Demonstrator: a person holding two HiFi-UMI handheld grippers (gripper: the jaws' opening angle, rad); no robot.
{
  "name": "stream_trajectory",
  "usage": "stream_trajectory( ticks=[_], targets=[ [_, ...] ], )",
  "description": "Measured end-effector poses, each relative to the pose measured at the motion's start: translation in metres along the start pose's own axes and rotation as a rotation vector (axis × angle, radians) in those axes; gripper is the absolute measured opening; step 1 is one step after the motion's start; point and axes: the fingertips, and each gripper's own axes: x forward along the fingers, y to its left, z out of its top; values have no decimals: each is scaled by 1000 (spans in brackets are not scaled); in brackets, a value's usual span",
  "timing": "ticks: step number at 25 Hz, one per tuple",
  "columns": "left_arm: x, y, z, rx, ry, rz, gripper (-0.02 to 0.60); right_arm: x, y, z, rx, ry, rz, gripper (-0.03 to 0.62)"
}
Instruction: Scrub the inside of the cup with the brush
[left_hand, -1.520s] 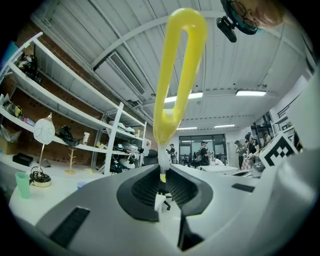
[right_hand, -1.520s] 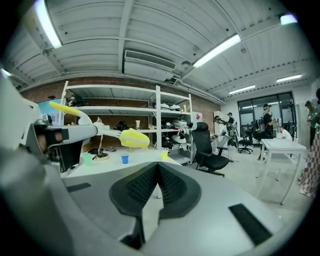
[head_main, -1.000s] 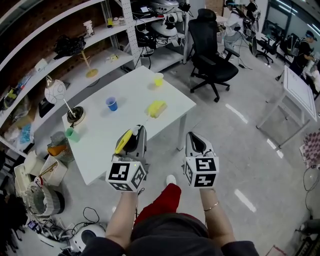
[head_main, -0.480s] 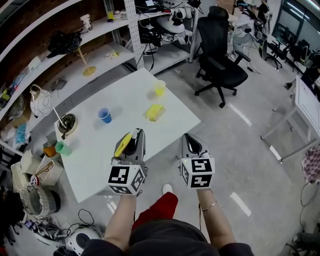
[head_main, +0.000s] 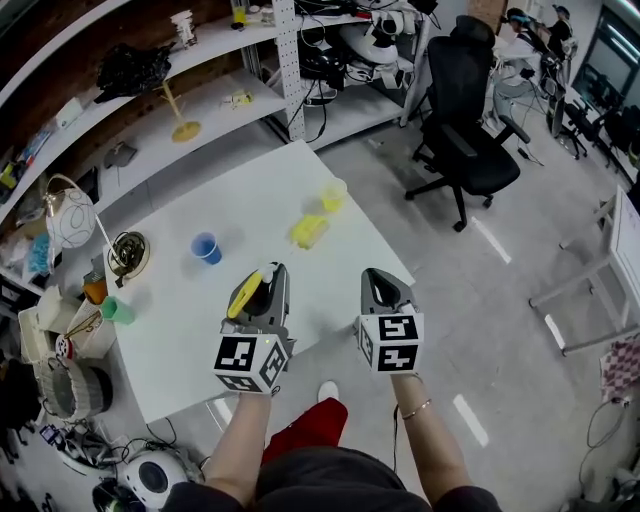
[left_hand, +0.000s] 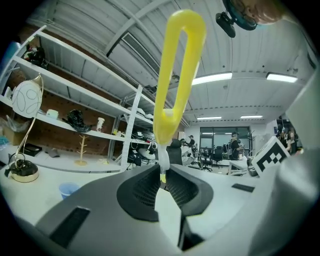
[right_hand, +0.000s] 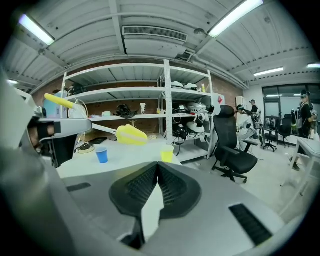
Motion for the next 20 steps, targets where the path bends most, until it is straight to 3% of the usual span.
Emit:
stream_trajectory(
  ticks=[7, 20],
  targets=[
    [36, 28, -3, -25, 7, 45, 43, 57, -11, 9, -13, 32, 44, 18],
    [76, 60, -18, -68, 34, 88, 43, 148, -19, -5, 58, 123, 95, 23]
  ],
)
